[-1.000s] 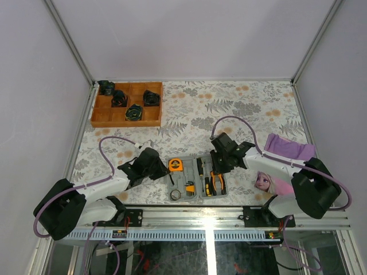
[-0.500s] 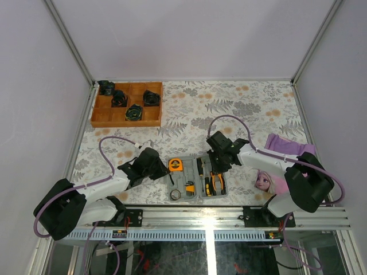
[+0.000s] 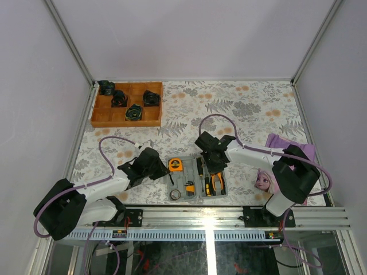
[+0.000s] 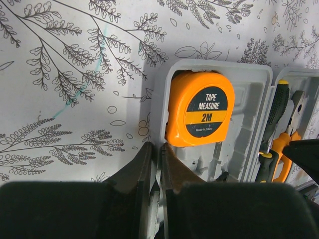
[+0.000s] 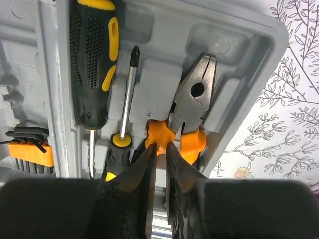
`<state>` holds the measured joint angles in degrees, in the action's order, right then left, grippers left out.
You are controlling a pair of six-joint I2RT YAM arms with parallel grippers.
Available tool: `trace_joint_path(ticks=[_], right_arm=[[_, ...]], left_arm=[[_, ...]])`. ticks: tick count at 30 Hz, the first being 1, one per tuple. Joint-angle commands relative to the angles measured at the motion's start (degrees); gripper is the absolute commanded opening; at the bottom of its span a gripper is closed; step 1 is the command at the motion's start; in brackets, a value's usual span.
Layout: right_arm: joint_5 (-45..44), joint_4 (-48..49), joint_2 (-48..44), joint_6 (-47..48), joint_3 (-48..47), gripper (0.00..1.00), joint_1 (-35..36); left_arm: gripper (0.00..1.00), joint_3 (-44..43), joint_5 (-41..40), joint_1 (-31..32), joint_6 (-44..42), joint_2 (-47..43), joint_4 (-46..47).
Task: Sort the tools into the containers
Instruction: Adjust the pliers in the storage box.
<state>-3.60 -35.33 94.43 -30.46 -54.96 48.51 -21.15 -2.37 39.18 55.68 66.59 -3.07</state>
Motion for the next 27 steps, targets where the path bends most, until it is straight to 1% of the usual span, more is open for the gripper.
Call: trace_joint_path(ticks=[1,2,4,9,11,14,19,22,24,27], right_arm=[[5.39,7.36,19.17,-2.19,9.23,0.0,5.5],[5.11,7.5,19.34,-2.28,9.11,0.0,5.67],[3.89,7.91,16.58,-2.62,9.17,0.0,5.73],[-1.12,8.29,0.73,-2.16,6.22,0.02,5.63],[-3.39,8.26,-6.22,-1.39,4.29,0.08,5.65],[-8.22,8.87,-13.54,-0.13,2.54,0.2,5.63],[-17.62,9.22,-22.92,-0.49,4.68,0.31,4.81],[-17.92,9.06,-26.56,-2.52,8.05,0.33,1.15],[-14.8,9.76,-28.2,-3.23,10.76,0.33,-3.35],[-11.72,11.34,-29.58,-3.32,14.32,0.33,-7.14]], left_arm=[[0.0,1.34,-0.76,-0.37,0.14,1.24,-1.82],[0.0,1.32,-0.82,-0.37,0.13,1.14,-1.98],[0.0,1.27,-1.07,-0.42,0.13,0.89,-2.51],[0.0,1.16,-2.4,-0.42,0.22,-0.61,-4.05],[0.0,1.11,-2.63,-0.42,0.14,-0.74,-4.34],[0.0,1.1,-2.78,-0.38,-0.02,-0.66,-4.57],[0.01,0.38,-2.59,-0.42,-1.1,-0.99,-5.03],[0.1,-0.27,-2.61,-0.37,-1.98,-1.87,-5.86],[0.21,-0.84,-2.64,-0.42,-2.47,-3.08,-6.69],[0.36,-1.55,-2.64,-0.42,-2.81,-5.43,-8.19]])
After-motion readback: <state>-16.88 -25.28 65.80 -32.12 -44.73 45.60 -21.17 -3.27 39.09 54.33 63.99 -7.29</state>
